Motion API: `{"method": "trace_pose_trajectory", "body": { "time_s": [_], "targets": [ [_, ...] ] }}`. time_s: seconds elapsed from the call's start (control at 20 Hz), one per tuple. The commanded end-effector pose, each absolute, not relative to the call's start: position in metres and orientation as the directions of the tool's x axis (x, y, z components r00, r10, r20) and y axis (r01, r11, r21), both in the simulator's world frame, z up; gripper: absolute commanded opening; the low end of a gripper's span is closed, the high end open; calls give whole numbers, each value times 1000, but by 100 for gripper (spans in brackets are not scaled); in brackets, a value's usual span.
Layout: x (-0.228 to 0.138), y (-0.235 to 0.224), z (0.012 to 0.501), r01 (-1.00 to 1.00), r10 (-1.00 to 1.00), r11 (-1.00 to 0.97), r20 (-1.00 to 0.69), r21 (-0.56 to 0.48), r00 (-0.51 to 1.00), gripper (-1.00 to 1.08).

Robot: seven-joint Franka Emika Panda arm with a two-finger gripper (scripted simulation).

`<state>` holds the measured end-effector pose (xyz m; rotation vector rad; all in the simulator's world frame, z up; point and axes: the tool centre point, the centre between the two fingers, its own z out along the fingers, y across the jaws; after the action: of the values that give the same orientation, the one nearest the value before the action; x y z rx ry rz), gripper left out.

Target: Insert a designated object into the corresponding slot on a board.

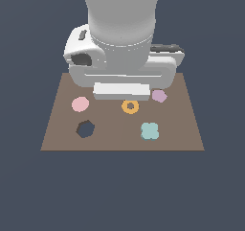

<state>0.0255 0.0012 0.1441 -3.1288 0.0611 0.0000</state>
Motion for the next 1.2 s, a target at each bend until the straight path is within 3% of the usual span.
{"method": "trace_pose_trajectory", "body": {
  "time_s": [0.0,0.6,1.15],
  "targets": [
    [33,12,132,-35,-35,-999,-1,-11,999,100],
    [78,66,70,-18,-18,-1000,0,-3,1000,100],
    [94,83,50,-13,-13,-1000,0,0,1000,100]
  ]
}}
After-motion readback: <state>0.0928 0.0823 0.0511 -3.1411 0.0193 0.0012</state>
